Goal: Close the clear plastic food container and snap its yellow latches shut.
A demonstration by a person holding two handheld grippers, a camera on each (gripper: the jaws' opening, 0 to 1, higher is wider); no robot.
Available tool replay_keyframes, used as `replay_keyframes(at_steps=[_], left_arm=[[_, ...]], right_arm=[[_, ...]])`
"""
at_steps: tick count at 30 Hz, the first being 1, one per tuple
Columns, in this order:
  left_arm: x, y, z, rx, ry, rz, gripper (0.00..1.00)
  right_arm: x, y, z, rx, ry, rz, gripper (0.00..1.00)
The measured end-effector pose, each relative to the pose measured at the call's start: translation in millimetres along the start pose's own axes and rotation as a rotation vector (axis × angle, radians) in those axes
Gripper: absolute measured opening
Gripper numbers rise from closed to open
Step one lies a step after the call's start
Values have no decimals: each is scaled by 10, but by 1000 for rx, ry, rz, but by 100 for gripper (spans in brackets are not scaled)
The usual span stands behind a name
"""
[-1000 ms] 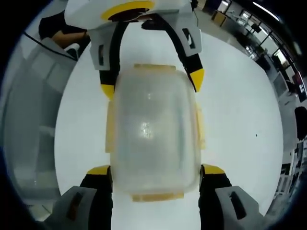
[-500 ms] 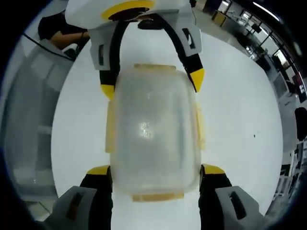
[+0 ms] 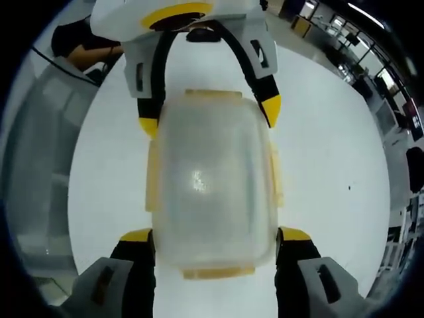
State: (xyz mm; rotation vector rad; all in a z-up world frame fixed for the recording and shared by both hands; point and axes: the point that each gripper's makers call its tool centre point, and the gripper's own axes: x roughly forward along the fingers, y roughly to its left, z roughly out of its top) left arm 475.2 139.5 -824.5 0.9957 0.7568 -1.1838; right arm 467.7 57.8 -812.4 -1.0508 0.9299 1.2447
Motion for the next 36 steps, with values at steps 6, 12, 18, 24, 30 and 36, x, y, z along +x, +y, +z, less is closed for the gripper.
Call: replay_keyframes(at_steps=[6,12,18,24,30,36], left_arm=[[-4,7,2,5,2,9,83],[-7,6,-11,35,6,19,84],[-53,10,-10,-5,-22,47,91],[-167,11,37,-70,-78,57,93],[-262,19,-31,-95,-89,87,92],[-324,-66,-141,-171,-113,106,93]], right_arm=[[-1,-4,6,6,-8,-11,75],[-12,-2,18,33,-35,-36,77],[-88,22,-61,25,-32,-75,84],[-161,61,-61,57,-69,-98,81],[-182,101,-95,101,-84,-117,81],[-186,159,-125,157,-106,-135,81]])
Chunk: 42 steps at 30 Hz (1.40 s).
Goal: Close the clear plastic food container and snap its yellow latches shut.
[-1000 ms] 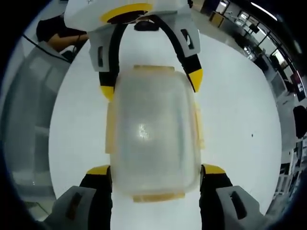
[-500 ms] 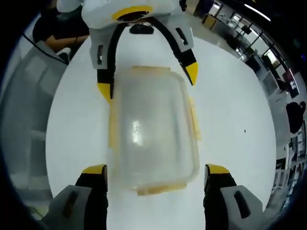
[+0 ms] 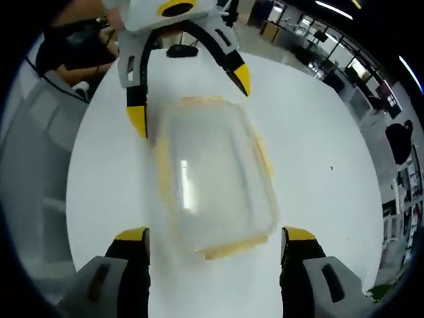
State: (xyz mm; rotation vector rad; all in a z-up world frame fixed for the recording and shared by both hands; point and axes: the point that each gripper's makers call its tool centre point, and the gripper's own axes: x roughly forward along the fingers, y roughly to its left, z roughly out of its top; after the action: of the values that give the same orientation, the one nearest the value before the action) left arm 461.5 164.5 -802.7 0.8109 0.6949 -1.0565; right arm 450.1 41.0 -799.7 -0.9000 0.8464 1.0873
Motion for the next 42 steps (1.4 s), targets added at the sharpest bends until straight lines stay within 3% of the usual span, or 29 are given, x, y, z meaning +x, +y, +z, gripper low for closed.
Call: replay_keyframes(at_steps=[10,21,27,35,38,42], left_arm=[[-102,-14,-126,-132,-28,28,94],[-149,-129,-239,-313,-102,35,93],[-180,-151,-263,-342,-120,53,93],[-249,-197,-215,-394,-201,74,93],[-296,-214,-173,-430,-268,81,91],[-339,-258,-210,-459,-302,89,91]], right_arm=[[-38,24,-115,121,-20,-37,82],[-31,140,-161,257,-101,-48,81],[-44,177,-147,330,-150,-80,81],[-73,265,-165,410,-194,-117,83],[-92,287,-174,449,-220,-136,83],[-130,345,-196,482,-260,-161,83]])
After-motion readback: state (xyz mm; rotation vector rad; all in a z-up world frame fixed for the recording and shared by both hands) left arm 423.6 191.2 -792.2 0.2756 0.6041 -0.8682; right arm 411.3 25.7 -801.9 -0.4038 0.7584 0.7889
